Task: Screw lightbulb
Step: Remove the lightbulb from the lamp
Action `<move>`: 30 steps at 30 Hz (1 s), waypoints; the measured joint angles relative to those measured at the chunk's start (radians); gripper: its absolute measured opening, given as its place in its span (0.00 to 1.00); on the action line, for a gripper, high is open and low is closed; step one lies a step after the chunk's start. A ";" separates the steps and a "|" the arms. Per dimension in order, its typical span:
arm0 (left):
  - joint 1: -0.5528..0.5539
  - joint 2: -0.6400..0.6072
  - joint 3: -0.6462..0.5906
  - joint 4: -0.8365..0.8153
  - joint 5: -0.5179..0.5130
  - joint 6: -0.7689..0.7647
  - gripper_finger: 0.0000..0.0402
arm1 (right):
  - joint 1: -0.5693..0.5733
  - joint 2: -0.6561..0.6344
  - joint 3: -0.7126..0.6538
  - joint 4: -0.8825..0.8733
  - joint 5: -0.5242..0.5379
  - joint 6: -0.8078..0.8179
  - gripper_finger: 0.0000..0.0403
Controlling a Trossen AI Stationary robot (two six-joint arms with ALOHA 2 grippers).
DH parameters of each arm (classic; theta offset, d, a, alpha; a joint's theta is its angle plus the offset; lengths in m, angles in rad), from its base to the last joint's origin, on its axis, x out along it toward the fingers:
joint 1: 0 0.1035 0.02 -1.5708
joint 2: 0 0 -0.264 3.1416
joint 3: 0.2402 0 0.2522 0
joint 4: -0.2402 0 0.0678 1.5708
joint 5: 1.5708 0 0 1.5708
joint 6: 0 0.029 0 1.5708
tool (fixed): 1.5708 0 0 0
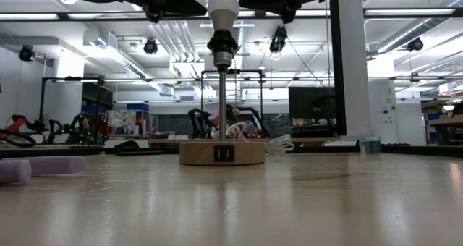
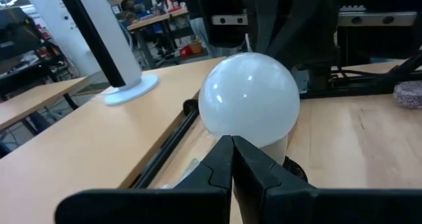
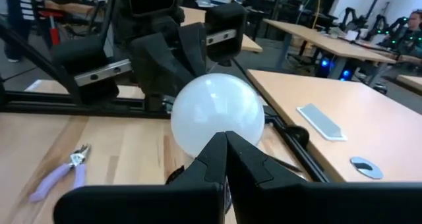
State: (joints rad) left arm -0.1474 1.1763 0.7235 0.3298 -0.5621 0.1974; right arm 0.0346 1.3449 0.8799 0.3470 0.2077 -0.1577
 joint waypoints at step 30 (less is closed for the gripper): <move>0.016 0.033 0.000 0.039 -0.054 0.030 0.00 | 0.001 0.028 -0.002 0.025 -0.027 0.008 0.00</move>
State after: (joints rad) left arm -0.1316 1.2095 0.7238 0.3684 -0.6163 0.2272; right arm 0.0360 1.3731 0.8783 0.3722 0.1811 -0.1501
